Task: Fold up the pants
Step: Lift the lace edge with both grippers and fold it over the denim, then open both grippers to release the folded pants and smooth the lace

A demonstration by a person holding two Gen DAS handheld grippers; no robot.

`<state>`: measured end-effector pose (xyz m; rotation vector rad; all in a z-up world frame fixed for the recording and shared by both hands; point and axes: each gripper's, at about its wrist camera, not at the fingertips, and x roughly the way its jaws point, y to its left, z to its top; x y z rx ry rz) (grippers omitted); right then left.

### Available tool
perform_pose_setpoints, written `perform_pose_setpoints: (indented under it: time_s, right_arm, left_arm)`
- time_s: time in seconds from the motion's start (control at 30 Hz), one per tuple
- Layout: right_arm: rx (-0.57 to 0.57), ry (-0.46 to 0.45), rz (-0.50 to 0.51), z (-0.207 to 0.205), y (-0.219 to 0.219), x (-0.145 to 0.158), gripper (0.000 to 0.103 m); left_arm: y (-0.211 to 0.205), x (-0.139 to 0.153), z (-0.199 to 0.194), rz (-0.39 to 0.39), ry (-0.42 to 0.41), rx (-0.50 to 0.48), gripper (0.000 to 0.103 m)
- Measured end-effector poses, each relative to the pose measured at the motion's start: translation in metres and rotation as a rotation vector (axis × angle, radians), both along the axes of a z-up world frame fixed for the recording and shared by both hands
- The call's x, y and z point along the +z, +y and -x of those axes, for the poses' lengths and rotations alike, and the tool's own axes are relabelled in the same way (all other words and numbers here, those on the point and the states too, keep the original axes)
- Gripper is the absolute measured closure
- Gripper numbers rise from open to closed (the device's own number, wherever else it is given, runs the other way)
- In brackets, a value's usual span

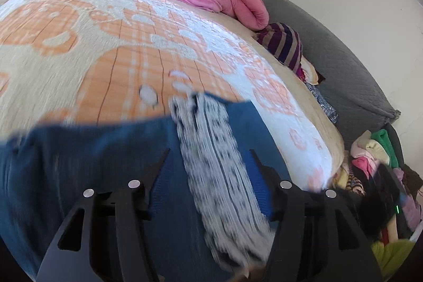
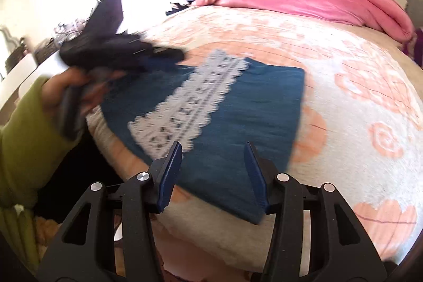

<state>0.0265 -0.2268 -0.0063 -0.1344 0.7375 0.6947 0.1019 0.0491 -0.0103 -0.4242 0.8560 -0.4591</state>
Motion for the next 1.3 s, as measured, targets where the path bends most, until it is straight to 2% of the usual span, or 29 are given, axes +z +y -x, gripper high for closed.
perform_pose_setpoints:
  time_s: [0.23, 0.4, 0.47, 0.53, 0.6, 0.63, 0.67, 0.83, 0.97, 1.07, 1.2, 1.3]
  right_arm:
    - [-0.038, 0.040, -0.009, -0.010, -0.007, -0.014, 0.057]
    - [-0.062, 0.037, -0.007, -0.010, -0.015, -0.015, 0.050]
    - [-0.064, 0.030, -0.006, -0.012, -0.015, -0.015, 0.049]
    - [-0.065, 0.026, -0.004, -0.012, -0.015, -0.015, 0.047]
    - [-0.073, 0.030, -0.005, -0.011, -0.017, -0.016, 0.045]
    - [-0.073, 0.034, -0.007, -0.012, -0.017, -0.017, 0.045]
    - [-0.074, 0.036, -0.008, -0.012, -0.017, -0.017, 0.045]
    - [-0.058, 0.016, -0.022, -0.010, -0.015, -0.009, 0.045]
    - [-0.015, -0.011, -0.012, -0.007, -0.003, -0.005, 0.044]
    - [-0.001, -0.001, 0.028, -0.008, 0.006, -0.012, 0.044]
    - [-0.013, 0.084, 0.114, -0.018, 0.013, -0.037, 0.044]
    - [-0.012, 0.087, 0.103, -0.018, 0.012, -0.043, 0.042]
  left_arm:
    - [-0.008, -0.017, 0.058, 0.034, 0.072, -0.013, 0.048]
    - [-0.024, -0.029, 0.072, 0.070, 0.122, -0.034, 0.048]
    - [-0.029, -0.028, 0.070, 0.060, 0.115, -0.031, 0.034]
    - [-0.033, -0.028, 0.067, 0.051, 0.111, -0.020, 0.034]
    - [-0.041, -0.028, 0.064, 0.021, 0.081, -0.017, 0.038]
    - [-0.044, -0.029, 0.062, -0.018, 0.072, -0.012, 0.061]
    - [-0.045, -0.030, 0.061, -0.043, 0.068, -0.014, 0.087]
    - [-0.051, -0.021, 0.071, -0.135, 0.047, -0.056, 0.089]
    - [-0.049, -0.026, 0.071, -0.159, 0.061, -0.064, 0.086]
    - [-0.048, -0.026, 0.070, -0.169, 0.058, -0.059, 0.083]
    - [-0.053, -0.025, 0.073, -0.207, 0.047, -0.065, 0.078]
    - [-0.055, -0.019, 0.075, -0.209, 0.033, -0.067, 0.076]
